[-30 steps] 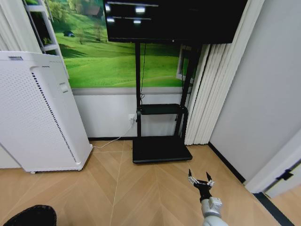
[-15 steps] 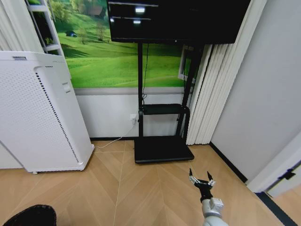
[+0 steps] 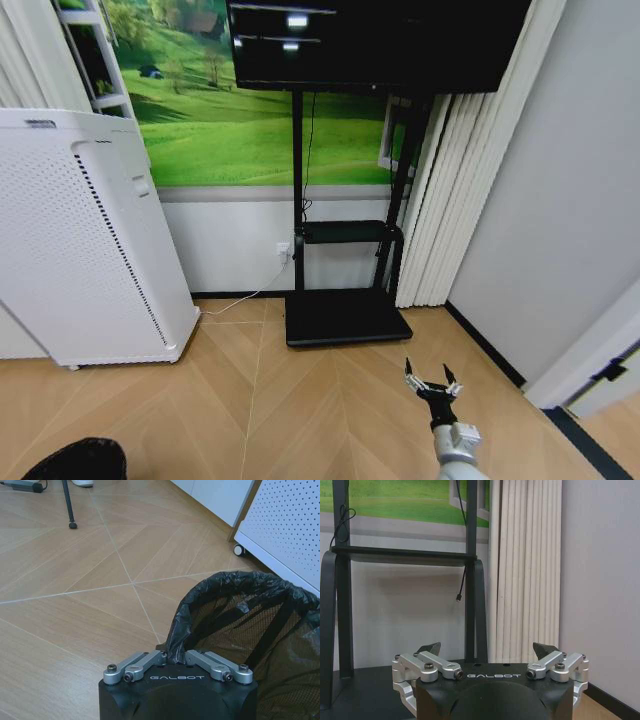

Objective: Pick up the trash bin and place the garbage on the floor into it.

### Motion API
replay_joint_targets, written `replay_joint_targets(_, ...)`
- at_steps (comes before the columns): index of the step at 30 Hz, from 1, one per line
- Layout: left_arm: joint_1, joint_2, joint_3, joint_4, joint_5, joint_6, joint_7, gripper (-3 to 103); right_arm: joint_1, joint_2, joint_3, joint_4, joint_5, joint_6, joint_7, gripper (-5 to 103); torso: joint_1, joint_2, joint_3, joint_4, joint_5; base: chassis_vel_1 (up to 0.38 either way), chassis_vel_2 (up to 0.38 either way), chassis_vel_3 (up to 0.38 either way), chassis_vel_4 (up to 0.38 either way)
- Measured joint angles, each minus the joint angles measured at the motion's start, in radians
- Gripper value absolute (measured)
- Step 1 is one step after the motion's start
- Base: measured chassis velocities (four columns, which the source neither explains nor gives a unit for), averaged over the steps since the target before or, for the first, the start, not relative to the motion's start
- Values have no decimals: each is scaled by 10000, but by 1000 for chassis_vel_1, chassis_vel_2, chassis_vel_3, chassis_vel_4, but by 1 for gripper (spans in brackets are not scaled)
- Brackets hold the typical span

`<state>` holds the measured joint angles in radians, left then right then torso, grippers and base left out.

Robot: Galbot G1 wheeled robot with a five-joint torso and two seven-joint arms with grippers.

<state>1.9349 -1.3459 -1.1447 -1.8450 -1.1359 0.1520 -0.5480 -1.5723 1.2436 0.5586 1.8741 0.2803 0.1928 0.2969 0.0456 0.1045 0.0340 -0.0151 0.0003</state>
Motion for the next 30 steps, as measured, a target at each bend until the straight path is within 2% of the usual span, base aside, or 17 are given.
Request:
replay_joint_targets(12, 56, 225, -28, 407, -152, -64, 6, 3, -160, 46, 15, 68, -39, -3, 108, 100, 0, 1, 0, -2, 2, 0, 0, 0, 0)
replay_joint_targets(14, 52, 233, -26, 453, -135, -63, -12, 1, -159, 41, 15, 74, -36, -4, 114, 100, 0, 1, 0, -1, 2, 0, 0, 0, 0)
replay_joint_targets(17, 32, 281, -8, 613, -95, -19, -42, 12, -167, 44, 32, 97, -25, -7, 131, 100, 0, 0, 0, 1, -12, 0, 0, 0, 0)
replay_joint_targets(19, 29, 288, -8, 620, -94, -18, -43, 12, -177, 49, 33, 98, -28, -7, 131, 100, 0, 1, 0, 1, -12, 0, 0, 0, 0)
replay_joint_targets(21, -10, 319, -24, 641, -26, -20, -40, 23, -227, 96, 38, 97, -61, -6, 131, 100, 0, 0, 0, -3, -3, 0, 0, 0, 0)
replay_joint_targets(22, -10, 319, -24, 641, -26, -20, -40, 23, -227, 96, 38, 97, -61, -6, 131, 100, 0, 0, 0, -3, -3, 0, 0, 0, 0)
replay_joint_targets(24, -27, 351, -47, 691, 5, -12, -43, 34, -281, 134, 47, 76, -115, 21, 132, 100, 0, 0, 0, -2, -3, 0, 0, 0, 0)
replay_joint_targets(27, -19, 360, -51, 692, 12, -10, -48, 40, -297, 136, 52, 68, -142, 37, 131, 100, 0, 0, 0, -1, -4, 0, 0, 0, 0)
replay_joint_targets(28, 0, 362, -59, 668, 11, -6, -64, 44, -295, 134, 55, 64, -147, 46, 130, 100, 0, 0, 0, -2, -5, 0, 0, 0, 0)
replay_joint_targets(29, 16, 363, -85, 633, 11, -6, -68, 56, -268, 125, 55, 54, -147, 46, 130, 100, 0, 0, 0, -2, -4, 0, 0, 0, 0)
replay_joint_targets(30, 16, 363, -85, 633, 11, -6, -68, 56, -268, 125, 55, 54, -147, 46, 130, 100, 0, 0, 0, -2, -4, 0, 0, 0, 0)
